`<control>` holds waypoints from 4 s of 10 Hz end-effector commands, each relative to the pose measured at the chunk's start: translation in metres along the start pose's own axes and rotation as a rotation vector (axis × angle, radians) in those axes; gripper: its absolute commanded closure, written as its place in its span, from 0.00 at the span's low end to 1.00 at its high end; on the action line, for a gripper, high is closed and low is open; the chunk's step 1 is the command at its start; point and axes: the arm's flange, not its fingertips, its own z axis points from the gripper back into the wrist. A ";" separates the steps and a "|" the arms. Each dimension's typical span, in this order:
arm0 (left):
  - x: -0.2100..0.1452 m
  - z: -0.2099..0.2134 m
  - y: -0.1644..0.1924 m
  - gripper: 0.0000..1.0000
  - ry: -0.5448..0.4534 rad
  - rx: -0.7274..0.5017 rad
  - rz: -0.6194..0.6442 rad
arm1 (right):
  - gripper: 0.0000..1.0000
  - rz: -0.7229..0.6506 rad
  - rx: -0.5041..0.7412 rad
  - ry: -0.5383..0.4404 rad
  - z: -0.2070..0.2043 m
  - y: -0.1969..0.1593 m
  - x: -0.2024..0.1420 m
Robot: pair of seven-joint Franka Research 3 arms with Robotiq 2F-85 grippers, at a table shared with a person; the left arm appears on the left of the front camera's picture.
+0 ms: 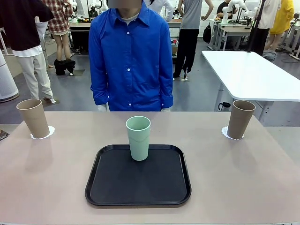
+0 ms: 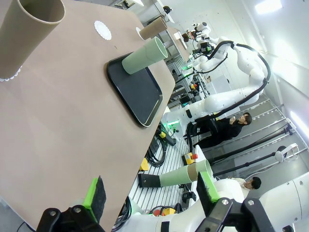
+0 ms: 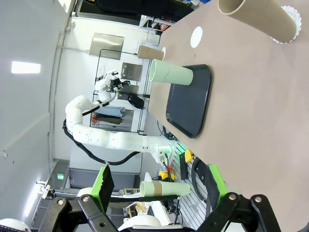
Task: Place coasters on the table and set cups on them.
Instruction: Take one Reusable plastic cup from the Flat Tray and place it on a coaster set by the human.
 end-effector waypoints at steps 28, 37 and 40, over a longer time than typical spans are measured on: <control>0.000 0.001 -0.002 0.00 -0.001 0.004 0.002 | 0.00 0.835 -0.537 0.378 -0.264 0.168 -0.029; 0.000 0.001 -0.002 0.00 -0.001 0.004 0.002 | 0.00 1.025 -0.644 0.653 -0.390 0.146 -0.058; 0.000 0.001 -0.002 0.00 -0.001 0.004 0.002 | 0.00 1.025 -0.644 0.653 -0.390 0.146 -0.058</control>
